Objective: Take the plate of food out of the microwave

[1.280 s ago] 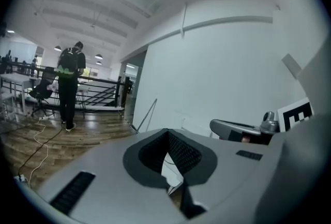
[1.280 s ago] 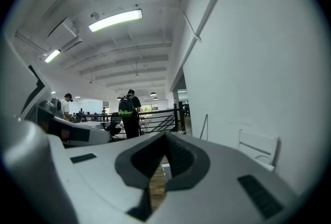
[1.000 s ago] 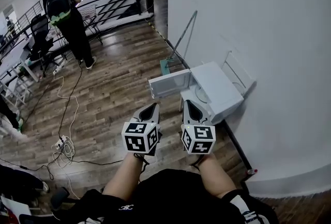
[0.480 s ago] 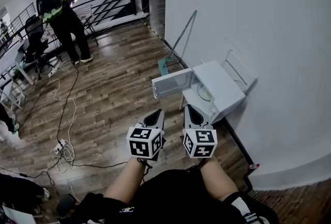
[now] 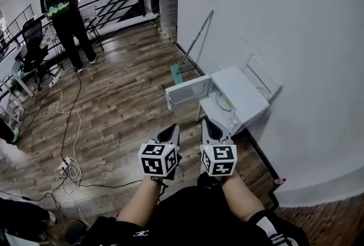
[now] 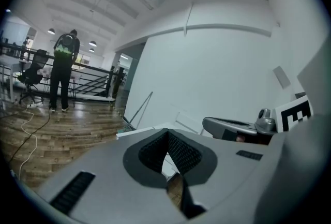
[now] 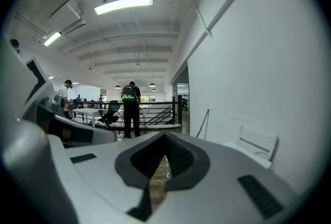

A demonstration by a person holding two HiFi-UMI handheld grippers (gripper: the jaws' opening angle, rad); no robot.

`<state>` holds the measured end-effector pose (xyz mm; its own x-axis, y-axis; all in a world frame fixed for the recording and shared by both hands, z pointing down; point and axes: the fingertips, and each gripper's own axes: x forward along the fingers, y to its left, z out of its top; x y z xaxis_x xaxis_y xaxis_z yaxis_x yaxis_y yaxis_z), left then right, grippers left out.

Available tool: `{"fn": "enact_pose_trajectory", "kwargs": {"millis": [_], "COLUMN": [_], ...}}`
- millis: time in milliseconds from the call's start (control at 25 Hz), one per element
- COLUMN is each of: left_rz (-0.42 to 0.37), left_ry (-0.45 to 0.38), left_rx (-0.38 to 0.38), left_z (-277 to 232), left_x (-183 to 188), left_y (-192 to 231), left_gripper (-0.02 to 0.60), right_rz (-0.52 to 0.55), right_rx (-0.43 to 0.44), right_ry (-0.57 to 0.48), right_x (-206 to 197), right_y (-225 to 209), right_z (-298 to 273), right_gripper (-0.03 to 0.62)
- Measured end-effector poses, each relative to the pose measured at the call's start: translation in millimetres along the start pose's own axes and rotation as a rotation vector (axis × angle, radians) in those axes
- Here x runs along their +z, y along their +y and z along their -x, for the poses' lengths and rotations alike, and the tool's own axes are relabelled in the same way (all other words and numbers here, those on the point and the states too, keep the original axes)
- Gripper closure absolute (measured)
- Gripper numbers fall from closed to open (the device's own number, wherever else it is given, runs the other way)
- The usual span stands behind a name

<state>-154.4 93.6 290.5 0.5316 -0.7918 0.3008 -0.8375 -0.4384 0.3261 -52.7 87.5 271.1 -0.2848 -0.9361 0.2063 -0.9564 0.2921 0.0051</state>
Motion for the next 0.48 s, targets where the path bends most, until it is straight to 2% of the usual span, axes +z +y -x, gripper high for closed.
{"fn": "enact_pose_trajectory", "kwargs": {"millis": [240,480], "left_rz": [-0.025,-0.059], "left_ry": [0.006,-0.003], "left_rx": [0.027,0.054], "left_z": [-35.3,-94.8], "left_x": [4.3,32.7], "left_y": [4.2,2.1], "left_gripper": [0.588,0.588], "right_rz": [-0.044,-0.049], "right_rx": [0.028,0.045], "right_ry": [-0.017,-0.024], "right_x": [-1.4,8.0], "right_y": [-22.6,-62.9], "right_z": [-34.2,-84.5], "right_gripper": [0.581,0.58]}}
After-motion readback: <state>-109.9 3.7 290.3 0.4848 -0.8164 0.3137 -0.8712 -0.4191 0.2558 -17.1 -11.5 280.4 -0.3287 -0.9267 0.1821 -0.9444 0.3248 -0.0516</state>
